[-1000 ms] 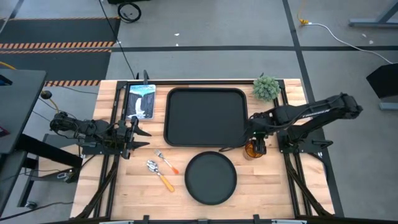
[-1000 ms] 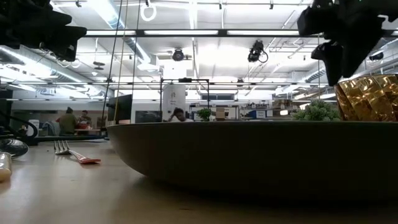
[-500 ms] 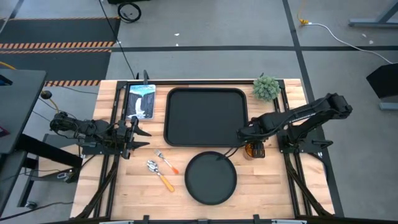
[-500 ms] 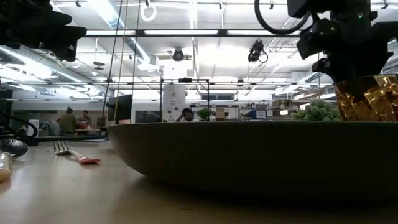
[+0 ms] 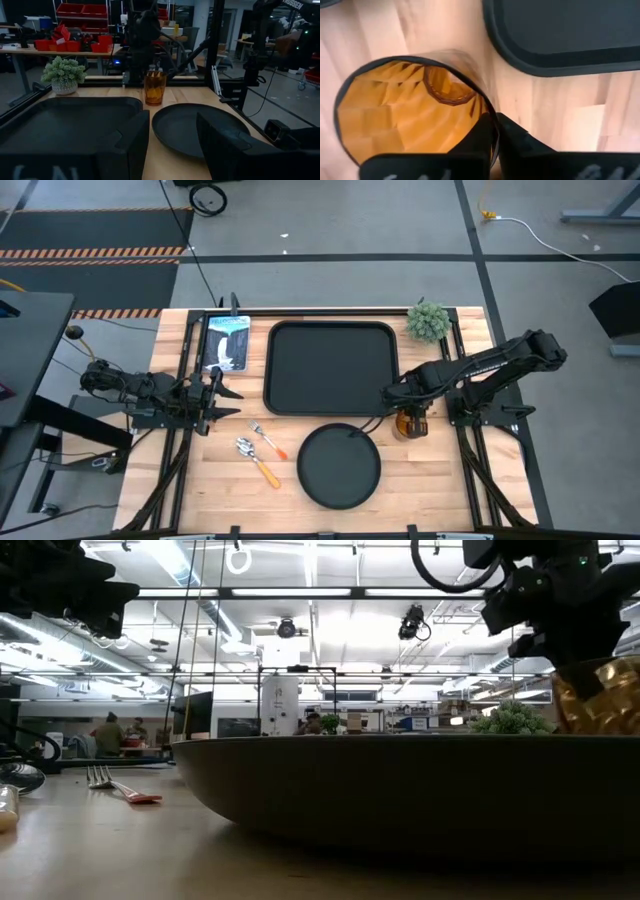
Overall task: Pick and place plate/cup/fork/spoon on tray
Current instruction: Put the brown cup on the black serving tray
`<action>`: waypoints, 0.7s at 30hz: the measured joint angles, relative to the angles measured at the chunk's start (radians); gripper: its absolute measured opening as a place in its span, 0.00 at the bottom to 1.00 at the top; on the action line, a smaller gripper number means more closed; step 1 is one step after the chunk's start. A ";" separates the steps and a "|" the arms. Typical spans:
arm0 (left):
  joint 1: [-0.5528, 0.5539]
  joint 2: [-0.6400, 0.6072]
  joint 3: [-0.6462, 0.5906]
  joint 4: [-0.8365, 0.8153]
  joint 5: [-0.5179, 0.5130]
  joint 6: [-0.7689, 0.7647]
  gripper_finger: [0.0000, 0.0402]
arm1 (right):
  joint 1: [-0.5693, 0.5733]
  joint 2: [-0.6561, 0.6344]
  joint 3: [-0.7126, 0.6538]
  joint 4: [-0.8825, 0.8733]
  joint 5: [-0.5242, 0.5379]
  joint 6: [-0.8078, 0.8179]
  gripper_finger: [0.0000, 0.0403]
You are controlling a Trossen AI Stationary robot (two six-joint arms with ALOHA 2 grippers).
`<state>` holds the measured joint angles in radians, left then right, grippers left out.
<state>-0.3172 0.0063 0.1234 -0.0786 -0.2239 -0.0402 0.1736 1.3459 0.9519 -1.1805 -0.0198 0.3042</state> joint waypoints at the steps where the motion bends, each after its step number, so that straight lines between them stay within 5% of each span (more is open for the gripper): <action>1: 0.000 0.000 0.000 0.000 0.000 0.000 0.43 | 0.000 -0.002 0.000 -0.005 -0.013 0.000 0.03; 11: 0.000 0.000 0.000 0.000 0.000 0.000 0.43 | -0.054 -0.077 -0.002 -0.139 -0.009 -0.007 0.03; 21: 0.000 0.000 0.000 0.000 0.000 0.000 0.43 | -0.350 -0.139 0.046 -0.249 0.013 -0.231 0.03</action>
<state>-0.3174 0.0063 0.1234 -0.0788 -0.2241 -0.0403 -0.1769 1.2064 0.9975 -1.4300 -0.0073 0.0732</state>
